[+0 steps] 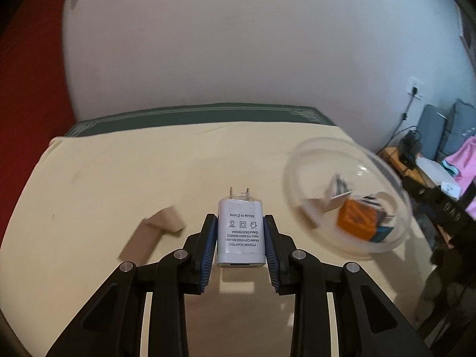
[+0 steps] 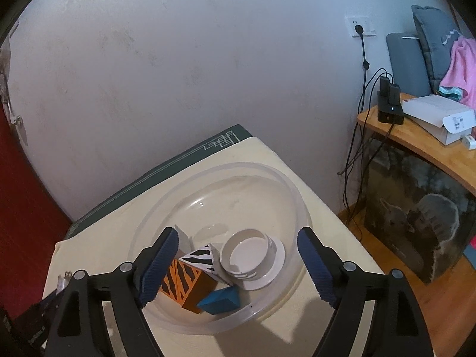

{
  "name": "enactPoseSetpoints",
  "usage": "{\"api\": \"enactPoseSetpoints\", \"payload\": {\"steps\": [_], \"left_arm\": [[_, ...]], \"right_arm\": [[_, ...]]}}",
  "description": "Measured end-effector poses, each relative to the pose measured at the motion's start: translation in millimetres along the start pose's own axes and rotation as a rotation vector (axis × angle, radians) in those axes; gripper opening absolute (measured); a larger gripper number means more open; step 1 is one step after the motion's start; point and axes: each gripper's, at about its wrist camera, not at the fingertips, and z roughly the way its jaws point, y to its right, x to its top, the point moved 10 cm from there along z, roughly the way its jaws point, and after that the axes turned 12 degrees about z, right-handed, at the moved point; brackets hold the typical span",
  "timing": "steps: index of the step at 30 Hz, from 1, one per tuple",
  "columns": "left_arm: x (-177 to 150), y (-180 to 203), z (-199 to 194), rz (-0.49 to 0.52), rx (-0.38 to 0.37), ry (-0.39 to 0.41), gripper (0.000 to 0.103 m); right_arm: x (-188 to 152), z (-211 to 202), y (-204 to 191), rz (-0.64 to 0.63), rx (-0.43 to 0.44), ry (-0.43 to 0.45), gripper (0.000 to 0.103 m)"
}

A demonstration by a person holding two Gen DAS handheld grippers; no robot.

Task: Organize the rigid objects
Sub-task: 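Carry the white flat tile into the clear basin and open the right tool, then carry the white charger into the clear basin and open the left tool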

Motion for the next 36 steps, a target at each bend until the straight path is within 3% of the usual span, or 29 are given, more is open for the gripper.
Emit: {"api": "enactPoseSetpoints", "payload": {"steps": [10,25,27,28,29,30,36], "left_arm": [[31,57,18,0.069,-0.090,0.016,0.032],[62,82,54,0.101,-0.118,0.025,0.032],[67,82,59,0.094,-0.113,0.036,0.035],[69,81,61,0.092,-0.112,0.042,0.045],[71,81,61,0.092,-0.113,0.046,0.061],[73,79,61,0.091,-0.109,0.052,0.067],[67,65,58,0.076,-0.080,0.058,0.068]], "right_arm": [[5,-2,10,0.045,-0.015,0.015,0.089],[6,-1,20,0.074,-0.024,0.012,0.090],[6,0,19,0.072,-0.026,0.010,0.090],[6,1,19,0.071,-0.025,0.009,0.090],[5,1,18,0.069,-0.025,0.008,0.090],[5,1,18,0.069,-0.025,0.008,0.090],[4,1,19,0.066,-0.024,0.004,0.090]]}}
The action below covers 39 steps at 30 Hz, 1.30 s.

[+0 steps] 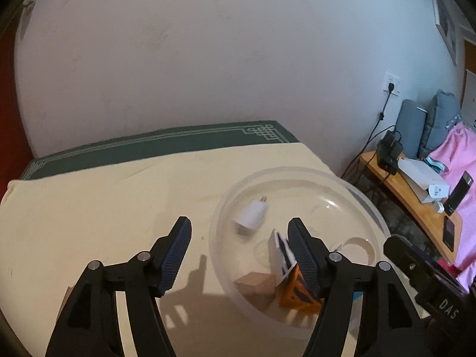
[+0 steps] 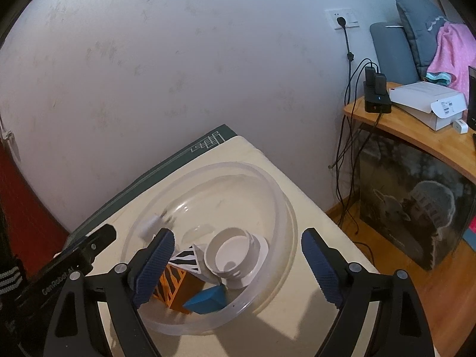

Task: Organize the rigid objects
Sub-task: 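Carry the white charger into the clear basin and open the left tool, then move the open left tool back toward the tan wooden blocks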

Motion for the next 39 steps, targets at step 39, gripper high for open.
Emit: {"api": "enactPoseSetpoints", "payload": {"steps": [39], "left_arm": [[-69,-77,-29,-0.088,0.158,-0.100,0.073]], "right_arm": [[-19,-4,-21,-0.100,0.064,0.004,0.093]]}}
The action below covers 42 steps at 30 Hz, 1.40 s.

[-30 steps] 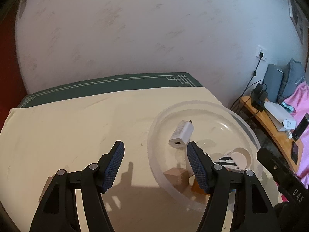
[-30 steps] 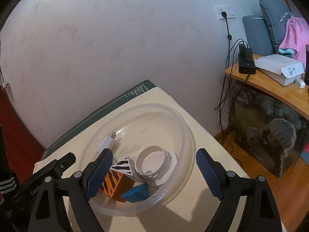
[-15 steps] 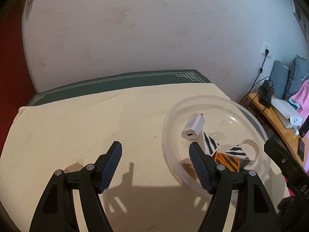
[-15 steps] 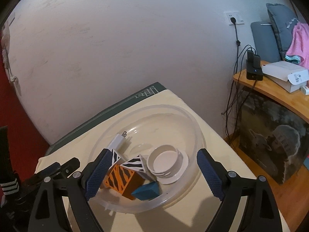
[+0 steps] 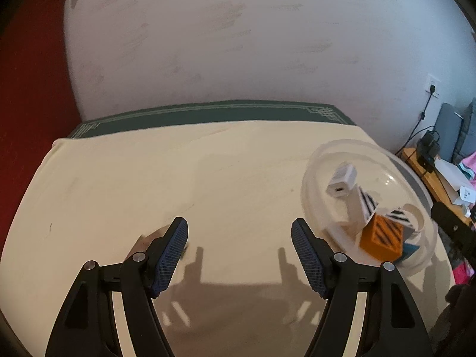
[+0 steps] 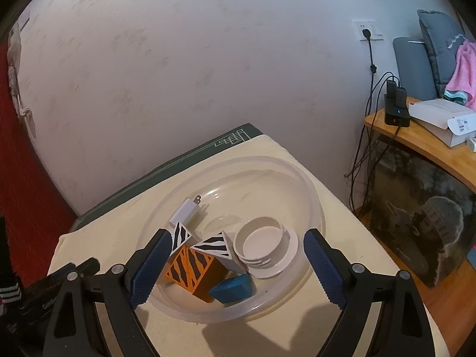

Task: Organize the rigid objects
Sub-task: 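Move the open left tool back toward the tan wooden blocks, then grasp the long flat tan wooden block with the left tool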

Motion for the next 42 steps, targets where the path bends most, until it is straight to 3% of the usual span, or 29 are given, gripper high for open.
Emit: {"api": "enactPoseSetpoints", "payload": {"steps": [8,24,35,42], "left_arm": [[-22,-25,-9,-0.005,0.038,-0.013,0.073],[-64,-92,-8,-0.118,0.113,-0.064,0.073],[-75,-96,13,-0.088,0.095,-0.124,0.073],[-74,-88,24,-0.003,0.087,-0.160,0.072]], "right_arm": [[-4,-1,-4,-0.015,0.003,-0.003,0.093],[-10,-7,-19,-0.064,0.023,0.020,0.093],[-16,-9,-27,-0.099,0.037,0.020,0.093],[-17,-10,-29,-0.104,0.039,0.021,0.093]]}}
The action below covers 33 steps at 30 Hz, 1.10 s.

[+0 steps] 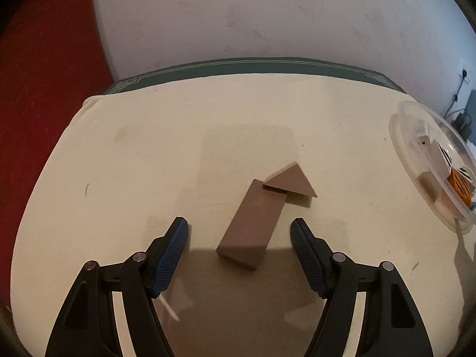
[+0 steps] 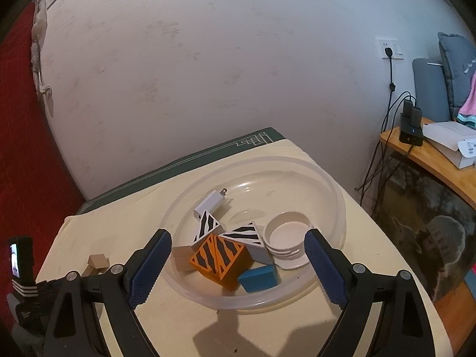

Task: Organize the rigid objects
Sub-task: 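Grasp the long flat tan wooden block with the left tool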

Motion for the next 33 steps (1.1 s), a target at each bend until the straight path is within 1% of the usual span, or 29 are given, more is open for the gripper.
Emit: {"api": "enactPoseSetpoints", "payload": {"steps": [4,6,7,8,10,12,14,17,22,26,31,33], "left_arm": [[5,3,3,0.036,-0.001,0.003,0.072],[7,5,4,0.047,-0.008,0.008,0.068],[7,6,5,0.051,-0.015,0.011,0.063],[8,7,5,0.055,-0.019,0.015,0.054],[8,12,3,0.073,-0.036,0.028,0.043],[8,14,1,0.088,-0.018,0.034,0.040],[7,11,0,0.081,-0.016,0.035,0.036],[6,9,0,0.061,-0.028,0.035,0.035],[0,7,-7,0.041,-0.001,0.041,0.029],[-10,-3,-13,-0.033,-0.009,0.033,0.029],[-17,-21,-23,-0.099,0.019,0.045,0.028],[-18,-28,-28,-0.121,0.028,0.056,0.028]], "right_arm": [[-1,1,-1,-0.007,0.000,-0.001,0.093],[-1,1,-2,-0.010,0.001,-0.001,0.094],[-1,1,-2,-0.011,0.001,0.000,0.094],[-1,1,-2,-0.012,0.001,0.000,0.094],[-1,1,-2,-0.014,0.001,-0.001,0.094],[-2,1,-2,-0.017,0.001,-0.001,0.094],[-2,1,-2,-0.019,0.000,-0.001,0.094],[-3,1,-3,-0.022,-0.001,0.000,0.094],[-2,0,-4,-0.028,-0.005,0.014,0.094],[-3,1,-4,-0.031,-0.010,0.017,0.094],[-5,1,-8,-0.042,-0.015,0.012,0.094],[-5,1,-15,-0.047,0.000,-0.001,0.094]]}}
